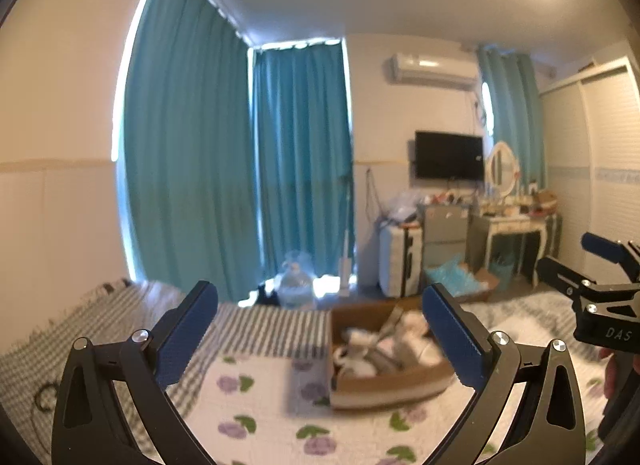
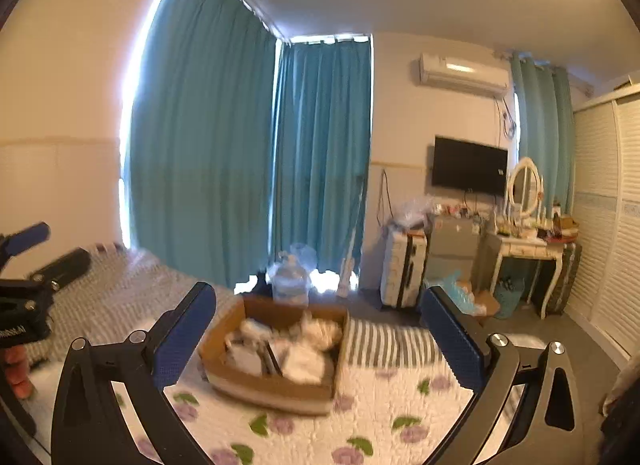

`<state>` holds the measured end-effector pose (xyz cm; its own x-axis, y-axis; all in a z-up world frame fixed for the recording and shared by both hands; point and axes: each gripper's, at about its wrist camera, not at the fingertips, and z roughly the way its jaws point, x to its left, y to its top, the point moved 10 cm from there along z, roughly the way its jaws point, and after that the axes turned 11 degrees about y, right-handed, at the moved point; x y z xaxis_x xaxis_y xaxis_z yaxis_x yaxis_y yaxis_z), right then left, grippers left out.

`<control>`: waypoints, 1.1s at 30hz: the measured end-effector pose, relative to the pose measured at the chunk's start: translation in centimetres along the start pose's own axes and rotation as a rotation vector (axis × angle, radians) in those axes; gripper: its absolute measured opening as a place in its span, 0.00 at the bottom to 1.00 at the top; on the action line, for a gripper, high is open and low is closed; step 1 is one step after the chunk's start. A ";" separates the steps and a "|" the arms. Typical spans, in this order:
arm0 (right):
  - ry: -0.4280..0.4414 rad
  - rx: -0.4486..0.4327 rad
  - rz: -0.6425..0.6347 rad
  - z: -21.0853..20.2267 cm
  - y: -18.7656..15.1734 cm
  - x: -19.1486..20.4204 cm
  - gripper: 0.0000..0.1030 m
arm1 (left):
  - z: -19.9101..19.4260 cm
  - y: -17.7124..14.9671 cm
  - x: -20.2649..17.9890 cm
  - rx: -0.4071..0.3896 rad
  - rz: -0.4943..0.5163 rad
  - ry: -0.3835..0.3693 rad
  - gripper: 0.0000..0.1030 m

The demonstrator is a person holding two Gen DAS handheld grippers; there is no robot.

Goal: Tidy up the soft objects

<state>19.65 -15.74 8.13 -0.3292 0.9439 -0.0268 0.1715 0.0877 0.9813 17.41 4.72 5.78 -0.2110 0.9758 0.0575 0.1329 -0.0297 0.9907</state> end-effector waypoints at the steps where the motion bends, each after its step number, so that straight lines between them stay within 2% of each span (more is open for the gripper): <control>1: -0.008 0.015 0.000 0.7 -1.7 -0.2 1.00 | 0.4 -1.4 -0.1 0.001 0.001 0.006 1.00; 6: -0.009 0.079 0.040 3.5 -7.6 -0.6 1.00 | 2.6 -7.1 -1.4 0.068 0.042 0.012 1.00; 10: -0.009 0.120 0.067 4.9 -9.5 -0.7 1.00 | 3.2 -8.7 -1.7 0.121 0.040 0.004 1.00; 25: -0.022 0.141 0.079 5.3 -10.1 -0.8 1.00 | 3.1 -10.4 -1.2 0.182 0.023 -0.005 1.00; 33: -0.022 0.151 0.075 5.3 -10.2 -0.6 1.00 | 3.1 -10.5 -0.8 0.185 0.019 0.005 1.00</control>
<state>23.05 -15.49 -2.87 -0.2903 0.9561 0.0396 0.3329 0.0621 0.9409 19.23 4.95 -5.04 -0.2118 0.9743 0.0772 0.3130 -0.0073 0.9497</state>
